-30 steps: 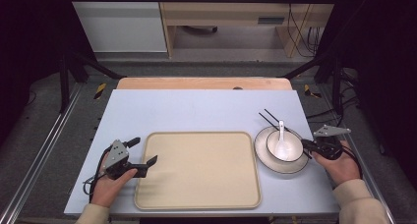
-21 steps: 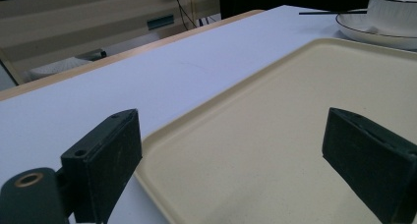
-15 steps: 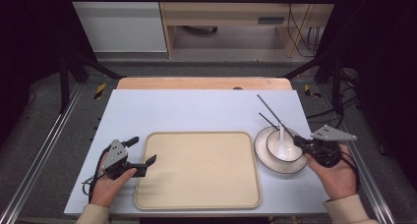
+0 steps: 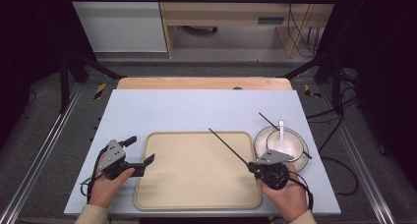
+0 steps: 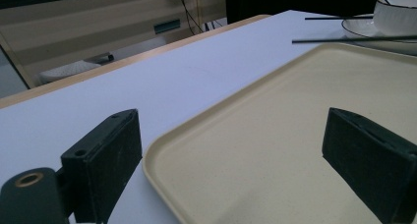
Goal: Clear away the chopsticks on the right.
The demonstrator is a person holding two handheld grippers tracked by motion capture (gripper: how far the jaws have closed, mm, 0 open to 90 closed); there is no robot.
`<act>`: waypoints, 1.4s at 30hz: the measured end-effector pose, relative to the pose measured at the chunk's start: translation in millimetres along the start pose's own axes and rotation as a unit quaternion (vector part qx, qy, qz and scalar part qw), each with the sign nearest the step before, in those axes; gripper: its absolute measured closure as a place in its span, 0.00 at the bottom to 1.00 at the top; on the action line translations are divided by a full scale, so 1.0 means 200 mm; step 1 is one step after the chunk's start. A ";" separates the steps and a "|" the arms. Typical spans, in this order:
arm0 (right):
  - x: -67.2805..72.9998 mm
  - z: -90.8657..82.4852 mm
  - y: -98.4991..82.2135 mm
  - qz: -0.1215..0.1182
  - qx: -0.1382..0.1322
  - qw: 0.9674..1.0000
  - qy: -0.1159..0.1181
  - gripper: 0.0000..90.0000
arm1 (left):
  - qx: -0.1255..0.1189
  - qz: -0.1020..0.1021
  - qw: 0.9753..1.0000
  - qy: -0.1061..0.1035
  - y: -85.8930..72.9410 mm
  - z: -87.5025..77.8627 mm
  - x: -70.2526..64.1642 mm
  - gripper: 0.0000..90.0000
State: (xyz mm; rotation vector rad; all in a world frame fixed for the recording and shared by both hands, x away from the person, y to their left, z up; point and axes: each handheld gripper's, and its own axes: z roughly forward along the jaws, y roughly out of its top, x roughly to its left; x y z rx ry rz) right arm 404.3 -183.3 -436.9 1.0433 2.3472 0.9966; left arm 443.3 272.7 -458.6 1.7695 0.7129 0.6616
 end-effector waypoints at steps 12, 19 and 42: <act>0.20 0.13 0.00 0.002 0.028 0.999 0.026 0.95 | -0.001 0.003 1.000 -0.002 0.00 0.00 0.00 0.08; 0.21 0.17 -0.01 0.002 0.036 0.999 0.029 0.94 | -0.002 0.003 1.000 -0.003 0.00 0.00 0.00 0.08; -0.42 -0.35 0.11 0.038 -0.082 0.992 -0.083 0.29 | 0.002 0.005 1.000 -0.003 0.00 0.00 0.00 0.08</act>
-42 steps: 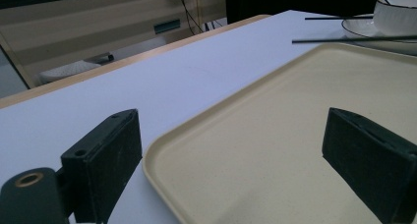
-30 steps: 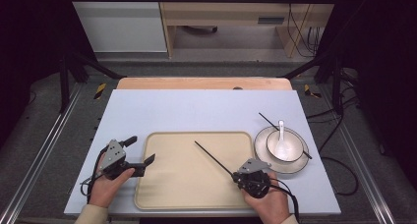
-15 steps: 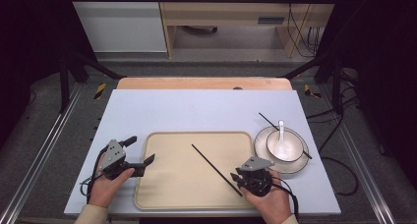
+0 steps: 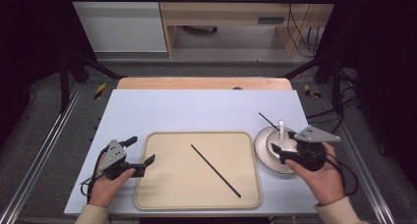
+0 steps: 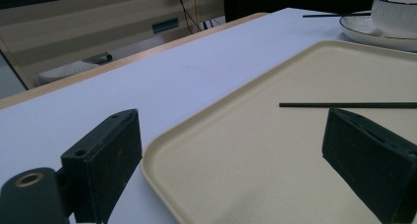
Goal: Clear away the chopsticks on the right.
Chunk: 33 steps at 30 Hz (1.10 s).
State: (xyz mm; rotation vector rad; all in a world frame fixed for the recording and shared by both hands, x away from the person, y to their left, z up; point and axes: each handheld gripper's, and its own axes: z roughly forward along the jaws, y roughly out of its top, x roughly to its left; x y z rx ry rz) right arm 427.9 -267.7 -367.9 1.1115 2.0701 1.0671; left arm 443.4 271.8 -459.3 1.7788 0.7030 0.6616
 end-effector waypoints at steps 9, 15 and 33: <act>-0.38 -0.11 -0.08 0.024 0.000 0.999 -0.041 0.47 | 0.005 0.003 1.000 0.000 0.00 0.00 0.00 0.08; -0.52 -0.09 -0.27 0.035 0.040 0.997 -0.049 0.69 | 0.009 0.003 1.000 0.000 -0.01 0.01 0.00 0.08; -0.48 0.09 -0.41 0.024 0.076 0.997 0.004 0.78 | 0.013 0.007 1.000 -0.005 -0.01 0.02 -0.01 0.08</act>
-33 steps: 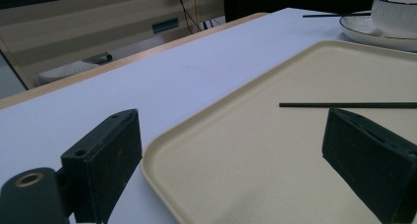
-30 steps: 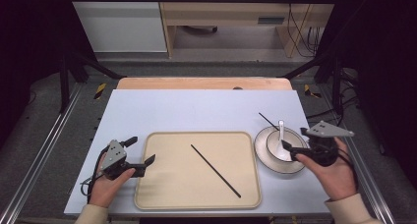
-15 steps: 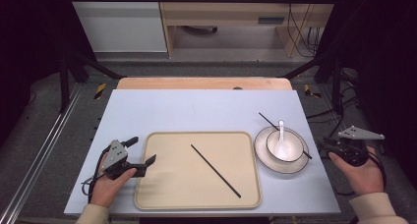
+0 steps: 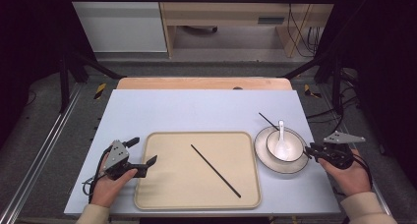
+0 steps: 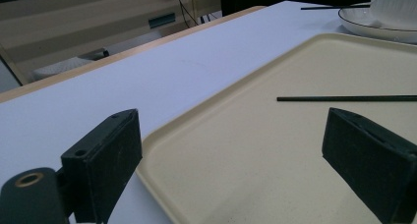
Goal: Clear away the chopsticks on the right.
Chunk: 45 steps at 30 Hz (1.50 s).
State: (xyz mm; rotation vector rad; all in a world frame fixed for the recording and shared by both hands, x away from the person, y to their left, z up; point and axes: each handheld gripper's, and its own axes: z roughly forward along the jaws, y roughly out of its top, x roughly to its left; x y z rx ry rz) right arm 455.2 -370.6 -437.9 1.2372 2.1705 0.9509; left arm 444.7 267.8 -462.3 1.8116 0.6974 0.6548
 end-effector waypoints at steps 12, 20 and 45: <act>0.03 0.08 -0.02 -0.007 0.024 1.000 0.005 0.82 | 0.001 0.000 1.000 0.000 0.00 0.00 0.00 0.09; 0.04 0.09 -0.03 -0.006 0.028 1.000 0.005 0.94 | -0.001 -0.001 1.000 0.001 0.00 0.00 0.00 0.09; 0.89 0.02 0.23 -0.065 -0.018 0.995 0.079 0.95 | -0.009 0.001 1.000 0.007 0.02 -0.02 0.00 0.09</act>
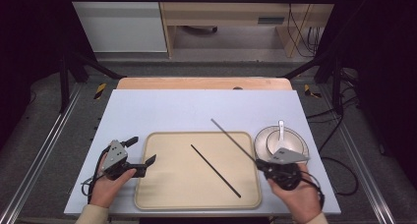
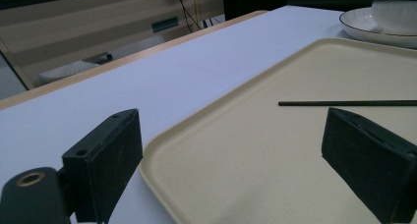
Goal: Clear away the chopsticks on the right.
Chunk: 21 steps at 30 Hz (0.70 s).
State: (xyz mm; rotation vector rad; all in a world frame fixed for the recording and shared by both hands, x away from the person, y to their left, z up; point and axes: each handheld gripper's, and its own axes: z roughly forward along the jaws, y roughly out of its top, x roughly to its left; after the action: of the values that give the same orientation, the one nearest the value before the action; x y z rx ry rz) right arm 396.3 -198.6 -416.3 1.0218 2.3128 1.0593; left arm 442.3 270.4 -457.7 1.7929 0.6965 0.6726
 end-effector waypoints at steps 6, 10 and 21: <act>0.12 0.17 -0.06 0.008 0.037 0.999 0.032 0.95 | -0.001 -0.003 1.000 0.003 0.00 -0.01 0.01 0.09; 0.17 0.21 -0.08 0.006 0.050 0.998 0.039 0.95 | -0.001 0.000 1.000 0.002 0.01 0.00 0.00 0.09; 0.21 0.25 -0.11 0.008 0.053 0.997 0.057 0.86 | -0.003 -0.003 1.000 0.001 0.01 -0.01 0.00 0.10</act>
State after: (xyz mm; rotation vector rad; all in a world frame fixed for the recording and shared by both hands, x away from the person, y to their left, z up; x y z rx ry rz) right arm 389.5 -153.5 -467.0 1.0462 2.4796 1.0367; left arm 442.0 270.7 -454.8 1.7854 0.7002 0.6724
